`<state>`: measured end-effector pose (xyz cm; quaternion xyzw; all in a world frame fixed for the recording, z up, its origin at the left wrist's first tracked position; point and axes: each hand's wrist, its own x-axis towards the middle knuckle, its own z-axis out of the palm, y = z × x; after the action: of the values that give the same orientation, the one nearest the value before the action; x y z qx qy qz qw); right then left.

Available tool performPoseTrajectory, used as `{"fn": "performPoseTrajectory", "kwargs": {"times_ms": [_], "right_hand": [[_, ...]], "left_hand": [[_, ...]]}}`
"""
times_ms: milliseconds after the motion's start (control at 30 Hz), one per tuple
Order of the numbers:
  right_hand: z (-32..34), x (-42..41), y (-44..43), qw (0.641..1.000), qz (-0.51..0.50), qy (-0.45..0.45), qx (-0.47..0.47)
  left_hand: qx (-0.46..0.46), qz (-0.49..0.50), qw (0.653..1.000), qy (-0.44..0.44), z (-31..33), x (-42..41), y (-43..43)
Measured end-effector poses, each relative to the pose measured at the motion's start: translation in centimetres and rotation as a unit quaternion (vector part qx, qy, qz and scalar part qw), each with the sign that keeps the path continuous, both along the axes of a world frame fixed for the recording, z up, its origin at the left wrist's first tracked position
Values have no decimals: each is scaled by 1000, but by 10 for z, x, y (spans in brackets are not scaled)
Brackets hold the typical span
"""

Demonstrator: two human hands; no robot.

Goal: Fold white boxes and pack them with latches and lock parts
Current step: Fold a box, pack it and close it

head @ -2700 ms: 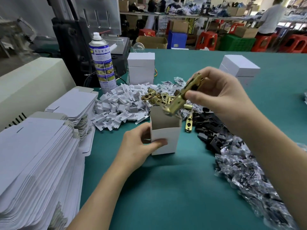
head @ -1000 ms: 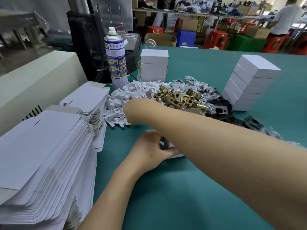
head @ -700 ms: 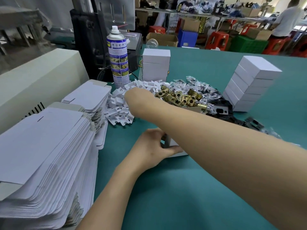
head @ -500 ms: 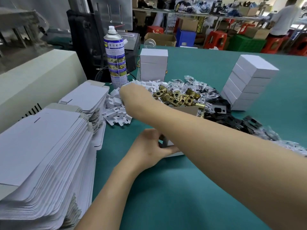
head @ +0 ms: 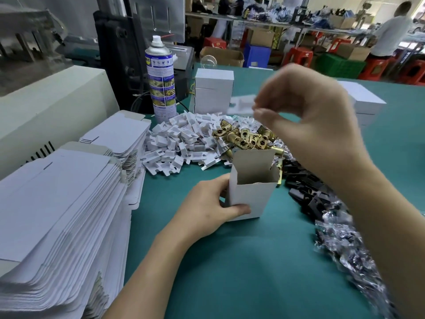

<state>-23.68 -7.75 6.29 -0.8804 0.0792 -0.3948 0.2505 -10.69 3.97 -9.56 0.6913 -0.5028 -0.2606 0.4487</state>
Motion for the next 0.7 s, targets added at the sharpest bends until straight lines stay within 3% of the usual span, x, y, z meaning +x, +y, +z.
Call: {"fn": "performPoseTrajectory", "kwargs": {"times_ms": [167, 367, 700], "right_hand": [[-26, -42, -6, 999, 40, 27, 2], [-29, -48, -6, 985, 58, 100, -127], [-25, -50, -14, 961, 126, 123, -215]], "left_hand": [[-3, 6, 1000, 2, 0, 1, -1], [0, 9, 1000, -2, 0, 0, -1], [-2, 5, 1000, 2, -1, 1, -1]]}}
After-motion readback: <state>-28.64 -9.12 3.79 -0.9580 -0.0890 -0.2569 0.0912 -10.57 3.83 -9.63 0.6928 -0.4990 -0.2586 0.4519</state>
